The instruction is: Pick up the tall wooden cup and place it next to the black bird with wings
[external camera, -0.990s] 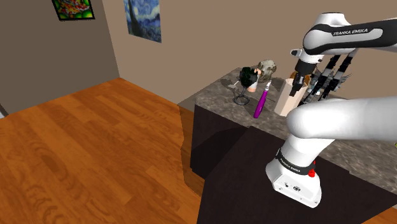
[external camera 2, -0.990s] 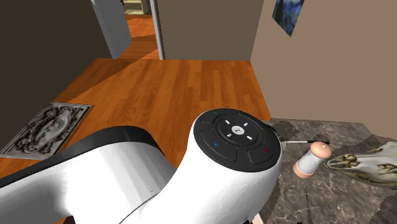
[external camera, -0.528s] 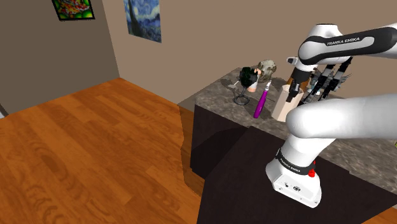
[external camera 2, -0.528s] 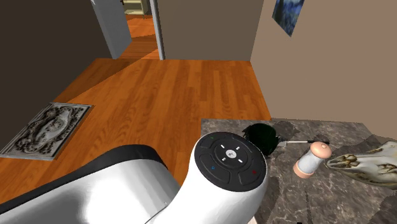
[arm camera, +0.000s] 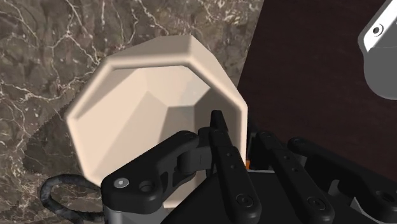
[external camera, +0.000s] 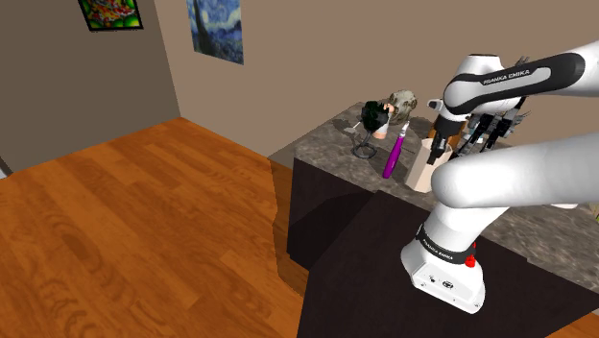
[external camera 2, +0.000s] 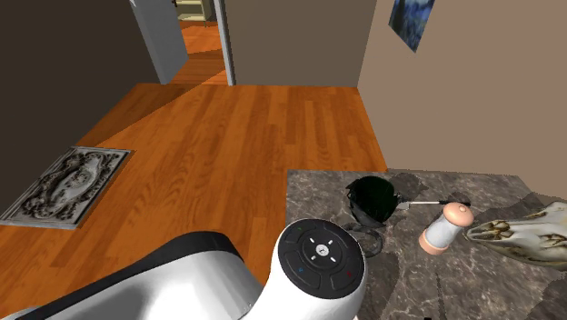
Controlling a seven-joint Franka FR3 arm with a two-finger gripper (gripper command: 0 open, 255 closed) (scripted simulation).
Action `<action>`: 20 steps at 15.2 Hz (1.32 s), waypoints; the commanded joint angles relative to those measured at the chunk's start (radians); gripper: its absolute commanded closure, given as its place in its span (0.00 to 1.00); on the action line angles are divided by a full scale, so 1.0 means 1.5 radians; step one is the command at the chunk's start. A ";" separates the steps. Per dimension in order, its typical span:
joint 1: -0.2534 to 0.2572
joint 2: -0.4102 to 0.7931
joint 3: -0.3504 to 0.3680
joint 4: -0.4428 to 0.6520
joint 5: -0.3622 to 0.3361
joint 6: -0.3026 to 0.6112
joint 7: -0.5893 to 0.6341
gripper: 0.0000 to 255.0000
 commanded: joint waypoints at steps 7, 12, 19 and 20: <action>0.000 0.031 -0.022 -0.015 -0.018 0.047 0.003 1.00; 0.000 0.032 -0.022 -0.015 -0.018 0.047 0.003 0.00; 0.002 -0.030 0.022 0.021 0.019 -0.049 -0.003 0.00; 0.003 -0.042 0.033 0.032 0.029 -0.072 -0.005 0.00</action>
